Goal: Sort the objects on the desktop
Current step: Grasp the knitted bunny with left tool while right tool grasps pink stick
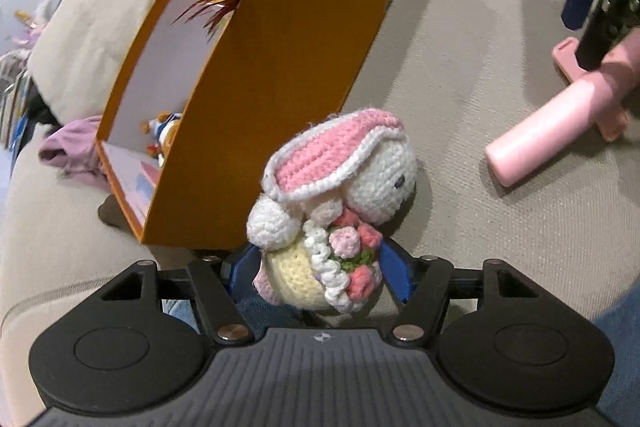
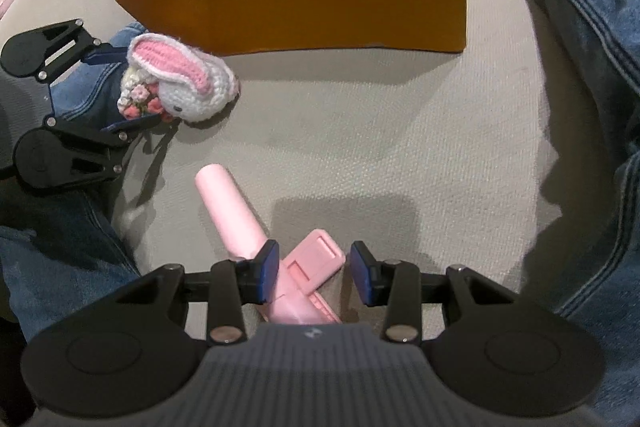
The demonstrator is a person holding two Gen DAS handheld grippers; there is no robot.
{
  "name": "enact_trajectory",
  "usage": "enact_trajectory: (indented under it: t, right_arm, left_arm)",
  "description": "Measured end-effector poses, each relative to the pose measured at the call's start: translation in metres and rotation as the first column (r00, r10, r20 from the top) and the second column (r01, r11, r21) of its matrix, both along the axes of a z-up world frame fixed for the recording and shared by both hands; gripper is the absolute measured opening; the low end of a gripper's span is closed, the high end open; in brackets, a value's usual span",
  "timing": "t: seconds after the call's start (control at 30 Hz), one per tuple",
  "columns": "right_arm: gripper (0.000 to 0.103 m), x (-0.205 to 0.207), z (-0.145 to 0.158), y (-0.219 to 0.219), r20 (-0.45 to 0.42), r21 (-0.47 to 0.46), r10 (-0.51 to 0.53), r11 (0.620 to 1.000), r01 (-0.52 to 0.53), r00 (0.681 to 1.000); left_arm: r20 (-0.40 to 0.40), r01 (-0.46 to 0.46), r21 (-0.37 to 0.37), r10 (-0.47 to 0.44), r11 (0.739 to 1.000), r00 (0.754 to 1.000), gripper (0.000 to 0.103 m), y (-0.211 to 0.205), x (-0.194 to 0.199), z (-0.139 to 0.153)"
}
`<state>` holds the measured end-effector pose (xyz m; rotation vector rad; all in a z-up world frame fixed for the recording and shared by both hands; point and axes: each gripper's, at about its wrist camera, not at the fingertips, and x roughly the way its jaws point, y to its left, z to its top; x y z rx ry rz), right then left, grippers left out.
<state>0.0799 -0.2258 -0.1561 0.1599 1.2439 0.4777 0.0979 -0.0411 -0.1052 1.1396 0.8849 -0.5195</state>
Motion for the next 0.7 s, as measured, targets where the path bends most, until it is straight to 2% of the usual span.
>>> enact_trajectory:
  t: [0.2, 0.37, 0.4, 0.47, 0.53, 0.6, 0.7]
  right_arm:
    - [0.043, 0.008, -0.013, -0.012, -0.071, 0.033, -0.036, 0.999, 0.039, 0.997]
    - [0.044, 0.006, -0.019, -0.014, -0.103, 0.094, -0.05, 0.994, 0.06, 0.993]
    - [0.043, 0.006, -0.02, -0.013, -0.106, 0.103, -0.047, 0.993, 0.058, 0.993]
    - [0.028, 0.005, -0.022, -0.009, -0.127, 0.133, -0.024, 0.99, 0.041, 0.992]
    - [0.025, 0.005, -0.024, -0.006, -0.132, 0.15, -0.023, 0.988, 0.043, 0.991]
    - [0.022, 0.004, -0.02, -0.005, -0.116, 0.165, -0.021, 0.985, 0.04, 0.993]
    - [0.016, 0.004, -0.009, -0.006, -0.079, 0.203, -0.009, 0.979, 0.025, 0.997]
  left_arm:
    - [-0.026, 0.045, 0.01, -0.044, 0.999, 0.999, 0.077, -0.004, 0.005, -0.004]
    - [-0.024, 0.0, -0.014, 0.0, 1.0, 1.0, 0.077, -0.008, 0.009, -0.015]
    - [-0.019, -0.011, -0.017, 0.011, 1.0, 1.0, 0.074, -0.008, 0.009, -0.017]
    - [-0.012, -0.048, -0.02, 0.048, 0.999, 0.999, 0.072, -0.008, 0.007, -0.02]
    - [-0.02, -0.09, -0.056, 0.089, 0.994, 0.996, 0.066, -0.006, 0.005, -0.015]
    - [-0.06, -0.152, -0.121, 0.146, 0.981, 0.987, 0.064, -0.001, 0.005, -0.006]
    - [-0.168, -0.3, -0.23, 0.266, 0.926, 0.949, 0.062, 0.014, 0.01, 0.007]
